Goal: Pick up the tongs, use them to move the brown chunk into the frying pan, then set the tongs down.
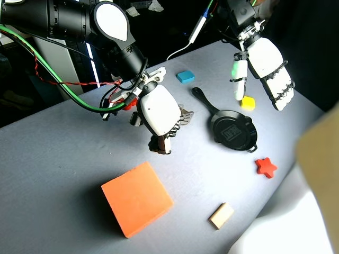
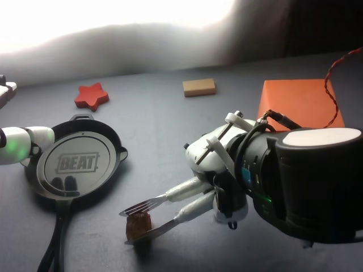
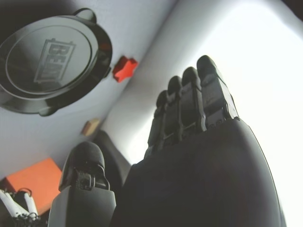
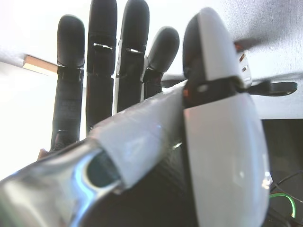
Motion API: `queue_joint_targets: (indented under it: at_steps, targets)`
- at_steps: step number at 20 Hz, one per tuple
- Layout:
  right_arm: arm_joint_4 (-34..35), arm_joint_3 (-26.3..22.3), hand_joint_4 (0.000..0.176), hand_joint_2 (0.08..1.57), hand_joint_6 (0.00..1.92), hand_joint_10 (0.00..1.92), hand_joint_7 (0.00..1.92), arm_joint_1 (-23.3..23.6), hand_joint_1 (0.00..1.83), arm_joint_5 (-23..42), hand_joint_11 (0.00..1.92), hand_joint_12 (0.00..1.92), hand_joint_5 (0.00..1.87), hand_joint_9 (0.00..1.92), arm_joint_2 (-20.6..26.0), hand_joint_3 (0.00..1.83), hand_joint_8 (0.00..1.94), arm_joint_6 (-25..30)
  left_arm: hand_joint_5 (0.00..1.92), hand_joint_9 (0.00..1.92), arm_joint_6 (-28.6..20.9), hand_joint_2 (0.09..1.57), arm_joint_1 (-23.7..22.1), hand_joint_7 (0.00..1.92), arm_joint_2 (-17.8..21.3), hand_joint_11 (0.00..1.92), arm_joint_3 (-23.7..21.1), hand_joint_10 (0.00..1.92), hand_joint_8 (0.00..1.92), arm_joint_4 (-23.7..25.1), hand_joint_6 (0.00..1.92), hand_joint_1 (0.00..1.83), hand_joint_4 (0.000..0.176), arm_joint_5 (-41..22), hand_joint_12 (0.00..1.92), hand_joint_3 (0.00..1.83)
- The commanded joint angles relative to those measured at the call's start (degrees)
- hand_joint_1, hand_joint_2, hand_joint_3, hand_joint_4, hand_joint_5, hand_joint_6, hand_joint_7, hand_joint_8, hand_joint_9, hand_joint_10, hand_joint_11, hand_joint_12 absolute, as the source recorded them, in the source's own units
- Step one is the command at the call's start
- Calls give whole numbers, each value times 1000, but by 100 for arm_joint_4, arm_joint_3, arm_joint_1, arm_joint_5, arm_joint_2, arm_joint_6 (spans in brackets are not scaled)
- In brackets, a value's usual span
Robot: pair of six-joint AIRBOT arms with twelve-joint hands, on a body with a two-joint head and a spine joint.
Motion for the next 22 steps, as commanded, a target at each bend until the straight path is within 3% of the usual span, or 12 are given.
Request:
queue_joint_targets:
  at_steps: [1,2,5,6,7,8,9,10,11,12,14,22]
  targets:
    - [-354,-1,0,1114,1126,232,1047,12,1225,87,642,1375,950,1192,28,2,820,-4,21,65,-16,1220,-38,84,24,0,-3,3,2,309,2,0,0,-443,106,0]
    - [-354,-1,0,1110,1139,979,1058,8,1343,90,660,1384,908,989,30,0,754,-10,35,70,-17,1215,-42,87,24,0,-3,4,3,309,7,0,0,-443,111,0]
    - [-355,-1,0,1099,1120,1150,1089,8,1377,96,708,1373,895,963,32,1,698,-32,45,66,-18,1211,-43,86,25,0,-7,2,2,309,10,0,0,-443,113,0]
    - [-356,-1,0,1120,1184,1197,1031,13,1372,96,695,1391,839,940,32,1,812,-43,39,62,-18,1214,-43,79,25,0,-8,3,2,309,5,0,0,-443,75,0]
    - [-356,-1,0,1120,1184,1197,1031,15,1372,96,695,1391,839,940,34,1,812,-44,39,62,-19,1214,-46,79,25,0,-8,3,2,309,5,0,0,-443,75,0]
    - [-357,-1,0,1136,1200,694,1051,14,1226,102,703,1371,854,1056,36,0,886,-50,28,57,-19,1215,-48,77,25,0,-8,0,1,308,0,0,0,-443,55,0]
    - [-357,-1,0,1136,1200,694,1051,7,1226,107,703,1371,854,1056,36,0,886,-56,28,57,-21,1215,-48,77,25,0,-8,0,1,308,0,0,0,-443,55,0]
    - [-357,-2,0,1124,1195,1190,1026,4,1366,107,703,1406,820,949,36,1,828,-60,41,72,-23,1213,-48,90,25,0,-8,2,1,308,2,0,0,-443,87,0]
    - [-357,-2,0,1124,1195,1190,1026,5,1366,107,703,1406,820,949,37,1,828,-63,41,72,-23,1213,-48,90,25,0,-8,2,1,308,2,0,0,-443,87,0]
    - [-358,-1,0,1145,1233,909,1025,12,1246,111,695,1415,820,990,38,2,919,-67,30,55,-23,1214,-48,84,25,0,-8,3,5,308,8,0,0,-443,38,0]
    - [-363,-1,0,1145,1224,645,1038,15,1218,139,699,1393,834,1081,40,1,919,-126,50,68,-22,1212,-39,94,25,13,-8,7,7,308,14,0,0,-443,50,0]
    - [-363,-2,0,1133,1197,588,1054,1,1220,145,685,1391,866,1100,64,0,874,-128,48,69,-8,1213,-19,84,24,16,-6,7,5,312,8,0,0,-443,47,0]
